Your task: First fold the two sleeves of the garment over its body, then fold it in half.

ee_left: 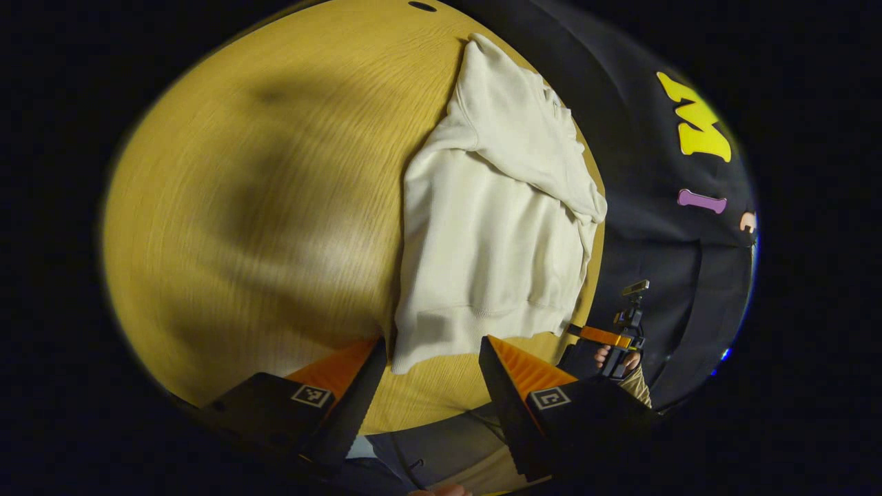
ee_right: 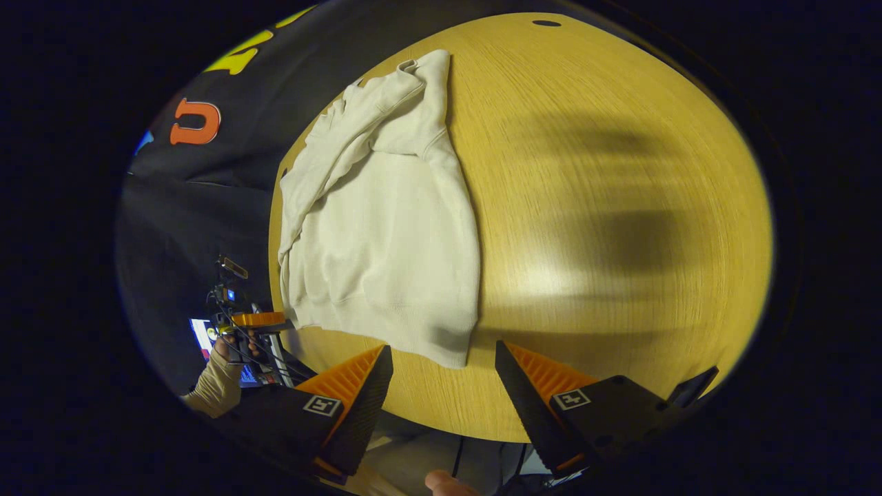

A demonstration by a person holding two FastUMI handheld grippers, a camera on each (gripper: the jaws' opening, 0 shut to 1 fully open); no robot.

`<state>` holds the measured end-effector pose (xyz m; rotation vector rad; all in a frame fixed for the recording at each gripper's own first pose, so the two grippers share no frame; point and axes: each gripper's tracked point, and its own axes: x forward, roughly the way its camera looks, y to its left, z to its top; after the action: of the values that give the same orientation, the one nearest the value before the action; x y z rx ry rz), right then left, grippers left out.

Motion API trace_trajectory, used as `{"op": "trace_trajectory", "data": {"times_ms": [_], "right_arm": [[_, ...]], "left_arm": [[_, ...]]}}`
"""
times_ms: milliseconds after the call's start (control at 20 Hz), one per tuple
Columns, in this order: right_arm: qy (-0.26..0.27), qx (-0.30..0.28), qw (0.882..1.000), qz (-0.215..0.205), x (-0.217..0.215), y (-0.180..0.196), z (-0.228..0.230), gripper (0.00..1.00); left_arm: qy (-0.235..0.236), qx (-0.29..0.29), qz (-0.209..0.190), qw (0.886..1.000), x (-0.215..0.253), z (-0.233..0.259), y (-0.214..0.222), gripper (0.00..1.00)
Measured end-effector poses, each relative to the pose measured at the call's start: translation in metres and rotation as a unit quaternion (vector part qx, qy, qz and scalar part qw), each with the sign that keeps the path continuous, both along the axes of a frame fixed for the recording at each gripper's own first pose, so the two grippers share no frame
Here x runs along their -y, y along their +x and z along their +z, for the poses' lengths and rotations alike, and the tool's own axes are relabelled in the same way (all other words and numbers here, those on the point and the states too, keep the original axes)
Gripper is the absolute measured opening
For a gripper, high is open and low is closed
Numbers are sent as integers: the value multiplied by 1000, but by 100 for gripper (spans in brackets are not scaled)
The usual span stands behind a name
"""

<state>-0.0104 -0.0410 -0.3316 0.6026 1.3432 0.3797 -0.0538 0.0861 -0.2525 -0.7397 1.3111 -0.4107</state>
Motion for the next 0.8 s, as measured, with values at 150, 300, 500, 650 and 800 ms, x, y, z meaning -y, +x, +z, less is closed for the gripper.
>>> {"op": "trace_trajectory", "data": {"times_ms": [150,300,500,650,800], "right_arm": [[3,-8,1000,-4,-5,1,-6,95],[26,-16,999,-17,-18,8,-7,95],[50,-18,998,-20,-32,12,-8,93],[58,-15,998,-18,-39,13,-9,89],[62,-18,998,-21,-45,11,-14,70]], "left_arm": [[-3,2,-2,1000,-16,7,-2,89],[2,0,-8,1000,-40,13,-11,84],[11,6,-7,1000,-81,30,-22,82],[16,10,-4,1000,-118,45,-31,81],[27,17,-10,999,-160,59,-44,73]]}}
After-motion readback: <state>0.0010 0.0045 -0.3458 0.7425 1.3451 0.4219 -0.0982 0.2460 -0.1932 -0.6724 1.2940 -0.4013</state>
